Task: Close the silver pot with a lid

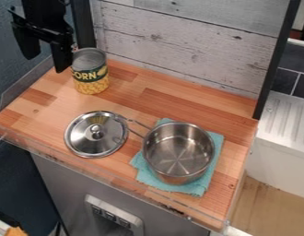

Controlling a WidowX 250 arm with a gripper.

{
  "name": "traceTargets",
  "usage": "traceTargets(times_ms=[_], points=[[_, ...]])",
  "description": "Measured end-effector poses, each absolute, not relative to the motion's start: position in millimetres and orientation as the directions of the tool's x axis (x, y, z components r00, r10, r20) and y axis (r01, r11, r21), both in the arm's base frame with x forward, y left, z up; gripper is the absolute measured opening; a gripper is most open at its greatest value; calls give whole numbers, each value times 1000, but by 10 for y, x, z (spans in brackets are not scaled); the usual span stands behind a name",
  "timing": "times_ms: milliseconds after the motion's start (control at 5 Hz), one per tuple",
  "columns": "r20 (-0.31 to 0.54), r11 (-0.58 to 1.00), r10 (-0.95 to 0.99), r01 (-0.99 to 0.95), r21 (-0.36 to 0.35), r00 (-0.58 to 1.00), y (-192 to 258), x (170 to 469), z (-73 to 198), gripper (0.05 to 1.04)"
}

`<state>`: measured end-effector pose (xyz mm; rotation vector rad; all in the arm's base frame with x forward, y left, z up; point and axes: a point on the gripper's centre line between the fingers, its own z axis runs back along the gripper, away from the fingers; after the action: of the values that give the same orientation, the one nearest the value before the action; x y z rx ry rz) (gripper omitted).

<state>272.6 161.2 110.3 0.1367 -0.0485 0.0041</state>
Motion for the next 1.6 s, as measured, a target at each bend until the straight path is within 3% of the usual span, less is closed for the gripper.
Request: traceTargets(times_ms=[200,800,1200,1400,1600], points=[[28,992,6,-9,123,1000,1605,2719,1016,1001],[-37,989,-82,86,118,996,1237,2582,389,1001],[-33,993,-108,109,43,994,1041,2663,51,1001],[-19,993,-117,117,30,993,978,2711,15,967],[-8,992,-120,120,28,993,968,2741,10,829]])
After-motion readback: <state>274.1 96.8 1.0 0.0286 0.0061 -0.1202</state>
